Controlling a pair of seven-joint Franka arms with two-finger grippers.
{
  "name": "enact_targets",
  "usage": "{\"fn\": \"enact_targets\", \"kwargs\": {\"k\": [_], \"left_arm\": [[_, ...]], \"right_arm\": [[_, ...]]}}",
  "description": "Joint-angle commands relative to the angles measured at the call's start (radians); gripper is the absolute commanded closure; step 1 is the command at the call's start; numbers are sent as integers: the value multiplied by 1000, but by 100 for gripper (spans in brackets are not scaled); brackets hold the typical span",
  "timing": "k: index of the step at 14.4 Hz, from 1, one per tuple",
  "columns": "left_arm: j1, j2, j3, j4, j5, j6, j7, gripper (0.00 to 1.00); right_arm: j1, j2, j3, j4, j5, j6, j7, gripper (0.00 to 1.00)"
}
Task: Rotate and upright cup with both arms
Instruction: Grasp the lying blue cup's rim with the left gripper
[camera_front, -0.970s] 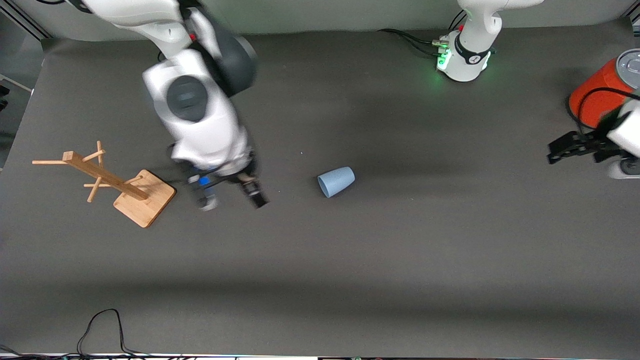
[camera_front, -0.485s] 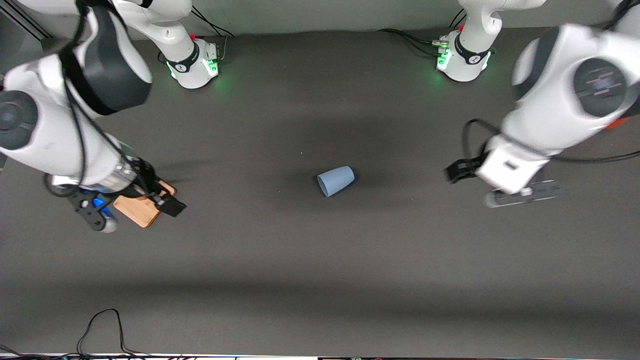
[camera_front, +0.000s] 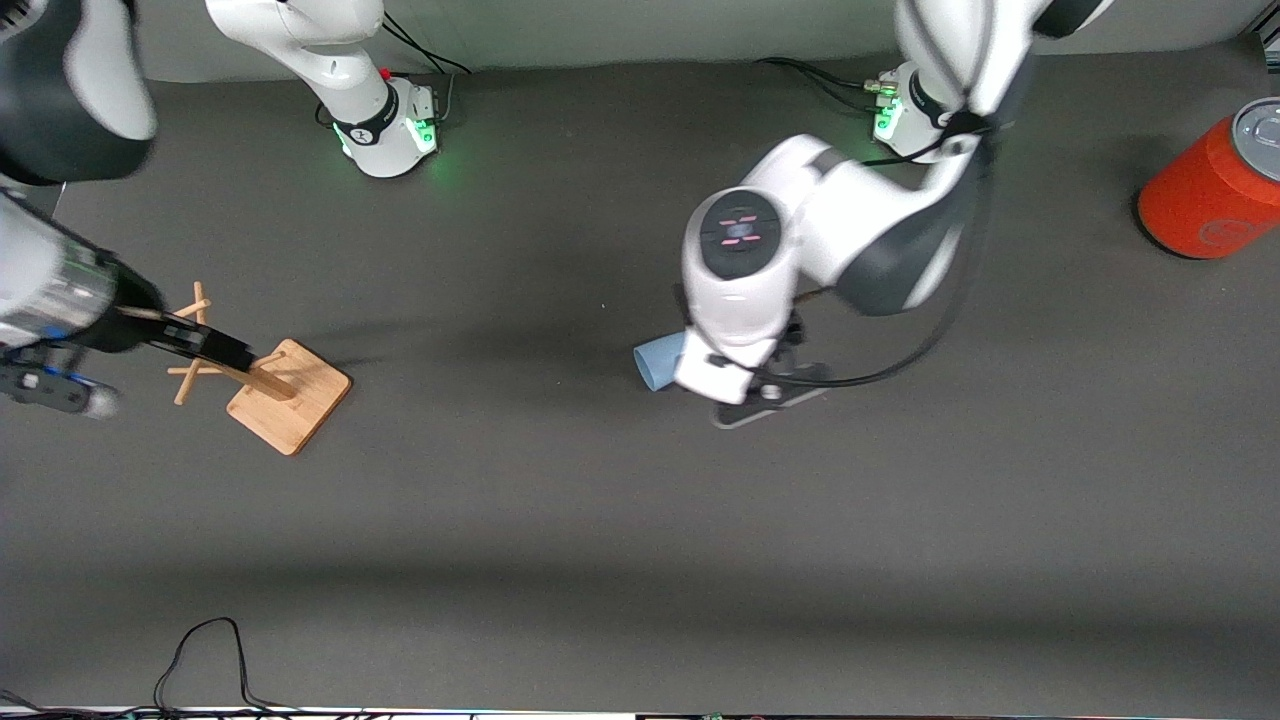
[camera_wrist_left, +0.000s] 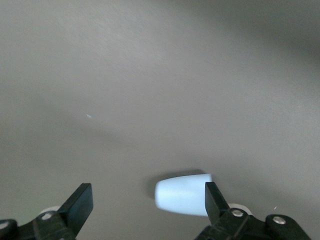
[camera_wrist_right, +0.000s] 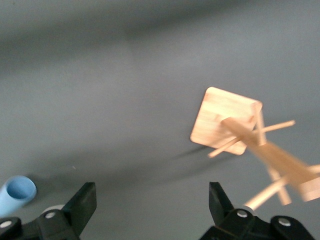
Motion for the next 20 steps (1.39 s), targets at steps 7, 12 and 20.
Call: {"fn": "enact_targets", "kwargs": {"k": [7,12,20], "left_arm": [[-231,303,101,144,137,135,-157,0],[-248,327,104,132,142,89,-7,1],[-282,330,106,60,179,58,197,25]], "right_arm": [[6,-148,-65,-219,24,110,-188,0],[8,-153,-65,-250,21,146,-187,0],[9,-167,-64,-250,7,131,-184,0]]}}
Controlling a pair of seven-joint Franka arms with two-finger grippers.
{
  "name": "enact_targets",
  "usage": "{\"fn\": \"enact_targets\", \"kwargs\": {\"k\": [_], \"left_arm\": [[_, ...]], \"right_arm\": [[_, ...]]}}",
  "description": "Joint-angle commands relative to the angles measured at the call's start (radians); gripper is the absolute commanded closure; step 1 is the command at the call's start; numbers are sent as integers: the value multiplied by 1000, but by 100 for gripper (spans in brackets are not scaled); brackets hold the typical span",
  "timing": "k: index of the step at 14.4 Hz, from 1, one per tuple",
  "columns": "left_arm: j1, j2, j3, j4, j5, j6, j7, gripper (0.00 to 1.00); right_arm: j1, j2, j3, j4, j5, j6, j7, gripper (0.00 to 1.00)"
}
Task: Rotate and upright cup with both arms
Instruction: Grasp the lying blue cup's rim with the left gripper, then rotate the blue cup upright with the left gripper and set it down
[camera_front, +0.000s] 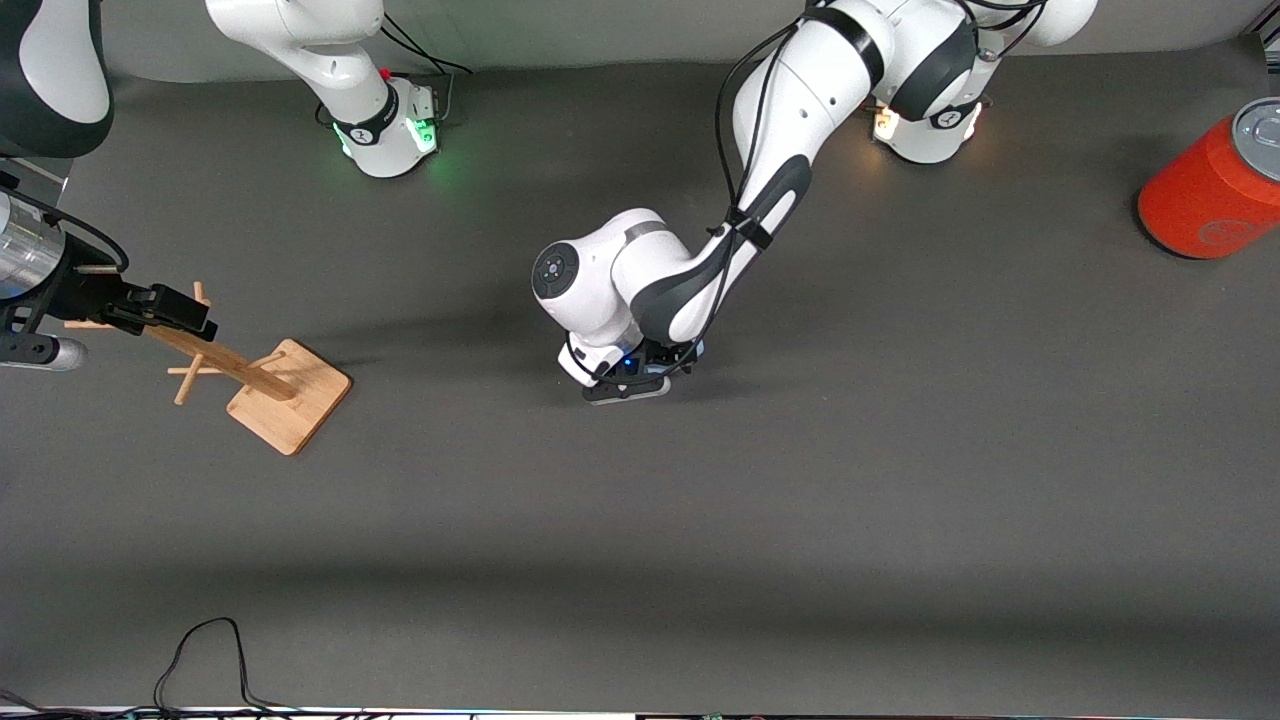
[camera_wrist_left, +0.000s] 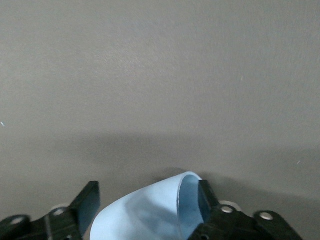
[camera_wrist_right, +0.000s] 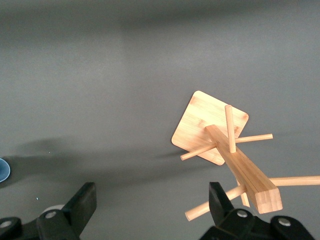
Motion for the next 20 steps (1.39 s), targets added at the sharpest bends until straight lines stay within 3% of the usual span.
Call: {"fn": "enact_targets", "kwargs": {"k": [1,5,6,16,20], "left_arm": [[-17,3,18,-14,14,-17,72,36],[-18,7,18,-16,15,-20,141,81],[-18,7,18,-16,17,-20,143,98],[12,-49,25,61,43,-190,309,100],[84,-106,11,61,20,-209,315,100]], "right_arm": [[6,-37,-5,-40,-4,7,-20,0],[7,-40,-3,-40,-4,8,-14,0],[7,-34,-3,-40,-5,12,-14,0],[37,-35,4,-40,-8,12,-4,0],[37,-9,4,-42,-8,39,1,0]]}}
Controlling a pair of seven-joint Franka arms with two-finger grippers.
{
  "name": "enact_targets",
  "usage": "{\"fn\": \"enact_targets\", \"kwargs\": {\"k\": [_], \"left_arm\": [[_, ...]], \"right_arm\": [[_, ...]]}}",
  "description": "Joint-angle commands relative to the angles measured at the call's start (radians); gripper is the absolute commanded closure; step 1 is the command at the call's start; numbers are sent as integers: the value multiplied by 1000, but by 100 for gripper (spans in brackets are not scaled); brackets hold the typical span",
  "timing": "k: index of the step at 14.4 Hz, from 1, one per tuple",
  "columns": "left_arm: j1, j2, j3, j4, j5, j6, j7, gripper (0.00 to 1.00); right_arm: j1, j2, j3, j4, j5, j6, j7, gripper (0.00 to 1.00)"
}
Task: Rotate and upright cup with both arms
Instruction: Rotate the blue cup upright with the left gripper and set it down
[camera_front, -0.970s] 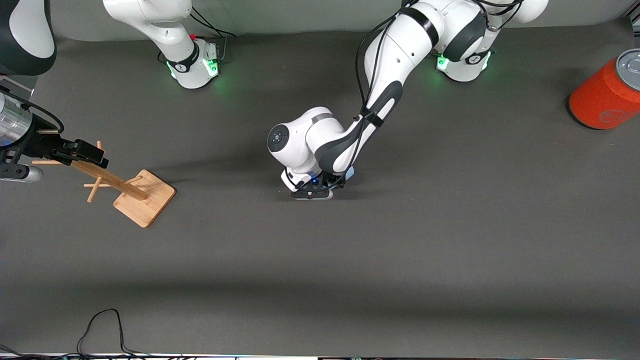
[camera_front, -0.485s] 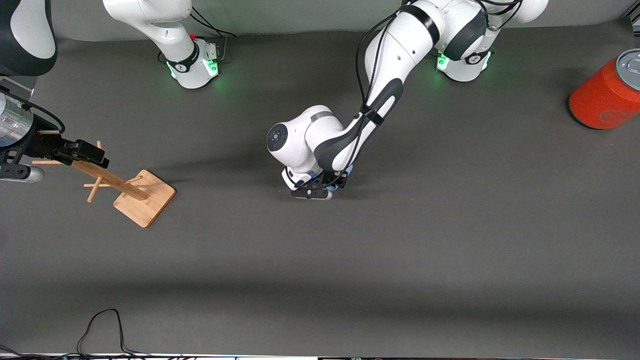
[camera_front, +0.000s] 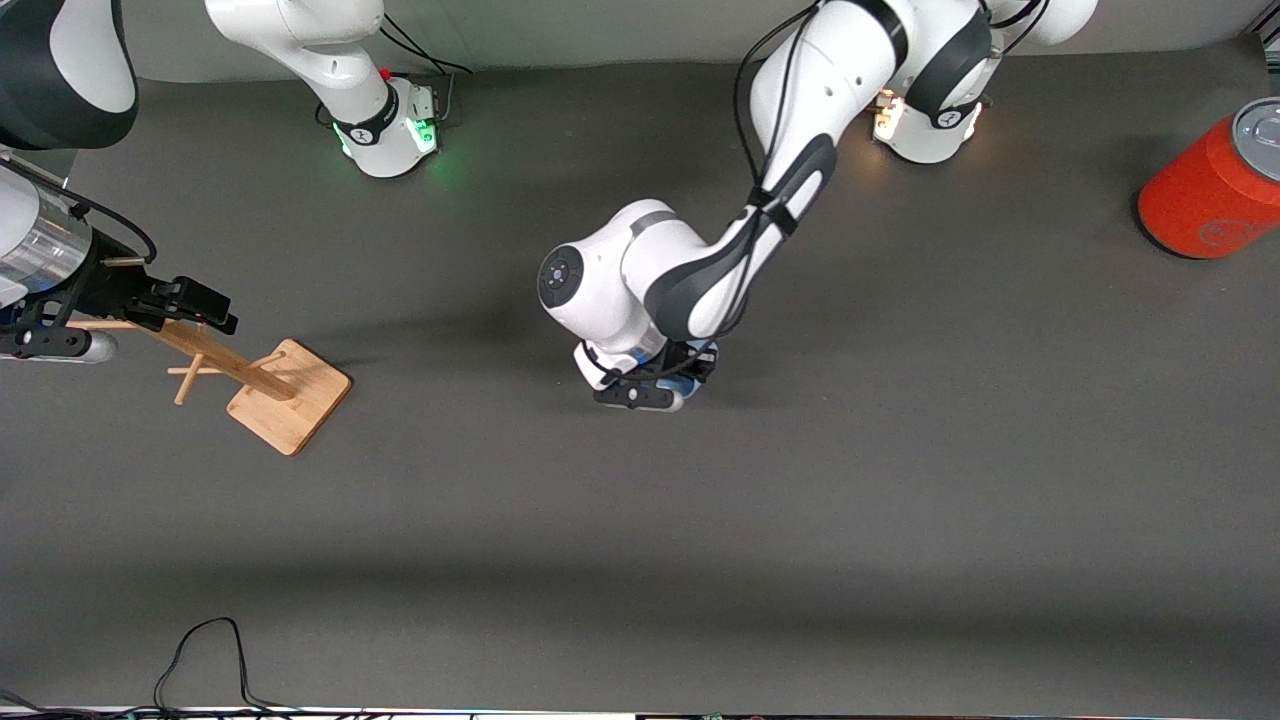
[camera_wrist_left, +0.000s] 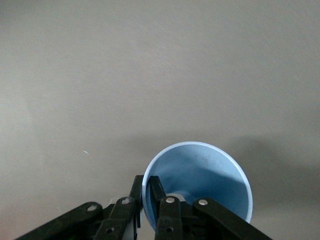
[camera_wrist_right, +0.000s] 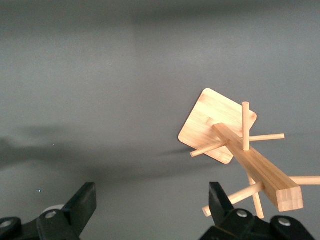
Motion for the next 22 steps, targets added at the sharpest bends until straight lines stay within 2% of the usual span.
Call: {"fn": "enact_targets", "kwargs": {"k": [1,4,8,10,13,16,18,22], "left_arm": [[51,-52,-8,-4,-40,-17,21,100],[140,-108,-3,-4,-178,15,5,100],[175,-161,3,-71,-206,174,-79,100],[177,-216,4,-198,-205,315,-148,100],[181,-327,6,-440,-186,557,-272,100],[175,-401,7,-651,-76,789,-427,100],[168,-414,6,-749,57,907,-569,100],[138,-390,6,-832,394,981,-926,100]], "right_arm": [[2,-1,0,-22,-7,34,1,0],[2,-14,-2,-37,-7,33,4,0],[2,-21,-3,-42,-7,30,4,0],[2,-21,-3,-40,-7,33,4,0],[2,-21,-3,-40,-7,33,4,0],[2,-28,-3,-40,-7,25,4,0],[2,-28,-3,-40,-7,22,4,0],[2,-30,-3,-40,-7,24,4,0]]}}
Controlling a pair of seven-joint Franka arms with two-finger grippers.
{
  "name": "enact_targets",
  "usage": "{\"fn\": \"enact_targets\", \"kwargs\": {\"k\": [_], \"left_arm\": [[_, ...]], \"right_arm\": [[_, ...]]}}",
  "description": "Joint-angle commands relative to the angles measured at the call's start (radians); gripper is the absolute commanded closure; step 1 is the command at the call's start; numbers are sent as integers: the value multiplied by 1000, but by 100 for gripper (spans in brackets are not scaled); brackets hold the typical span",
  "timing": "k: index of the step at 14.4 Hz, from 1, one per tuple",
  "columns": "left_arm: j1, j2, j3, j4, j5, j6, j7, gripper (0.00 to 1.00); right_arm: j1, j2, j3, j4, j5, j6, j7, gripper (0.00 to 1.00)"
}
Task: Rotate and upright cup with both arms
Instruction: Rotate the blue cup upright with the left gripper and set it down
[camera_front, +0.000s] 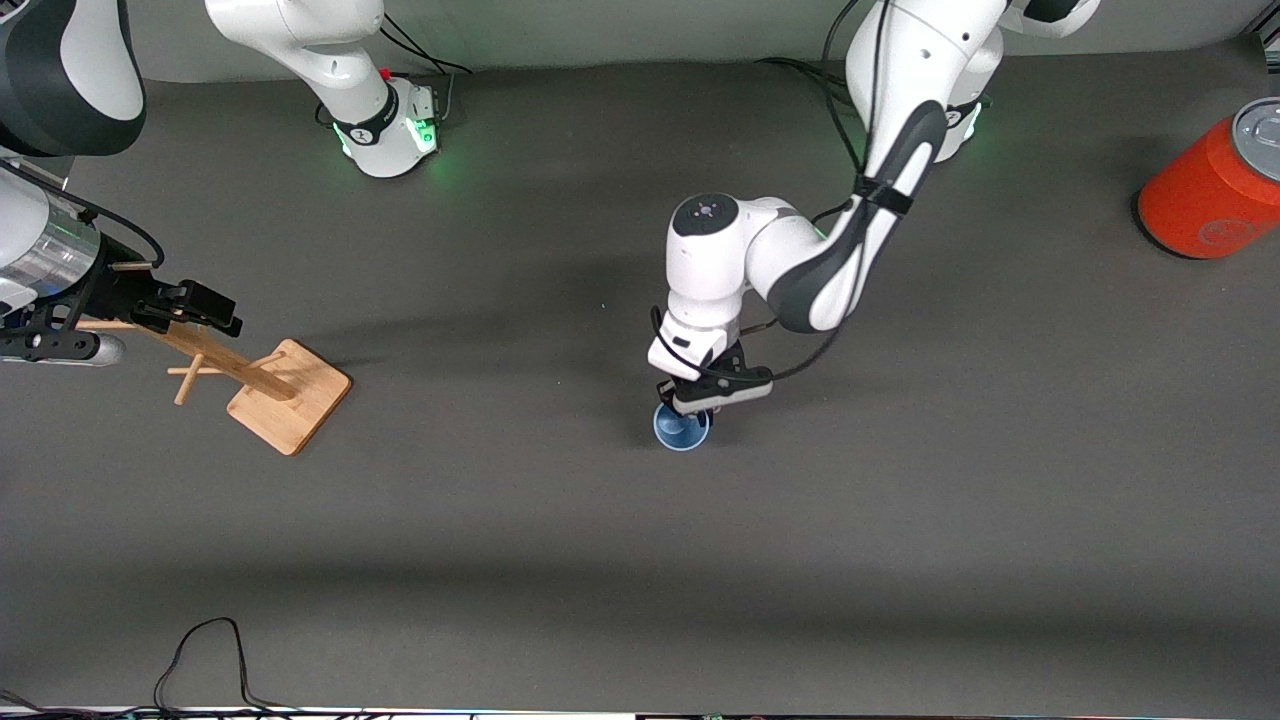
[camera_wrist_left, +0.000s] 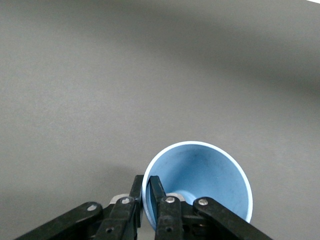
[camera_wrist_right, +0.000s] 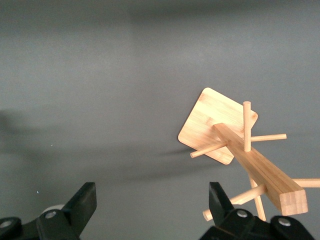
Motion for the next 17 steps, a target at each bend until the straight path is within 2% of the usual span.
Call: {"fn": "enact_targets", "kwargs": {"k": [1,4,5,6,7,12,17], "left_arm": [[-34,-17,13,-75,183,29,-228,100],[-65,23,13,-75,305,22,-373,100],[-63,26,13,-74,311,22,-385,100],[-57,26,12,-74,313,20,-387,53],[-55,23,12,-74,313,16,-379,1],[-37,-1,7,-64,265,-7,-306,0],[-8,-57,2,-9,-20,-110,4,0]], "right_arm": [[3,-27,-2,-22,-7,9,4,0],[3,-35,-2,-23,-7,6,2,0],[3,-35,-2,-25,-7,5,2,0],[3,-35,-2,-25,-7,5,4,0],[3,-35,-2,-25,-7,5,2,0],[3,-53,-5,-34,-7,-5,2,0],[1,-72,-11,-37,-6,0,1,0]]}}
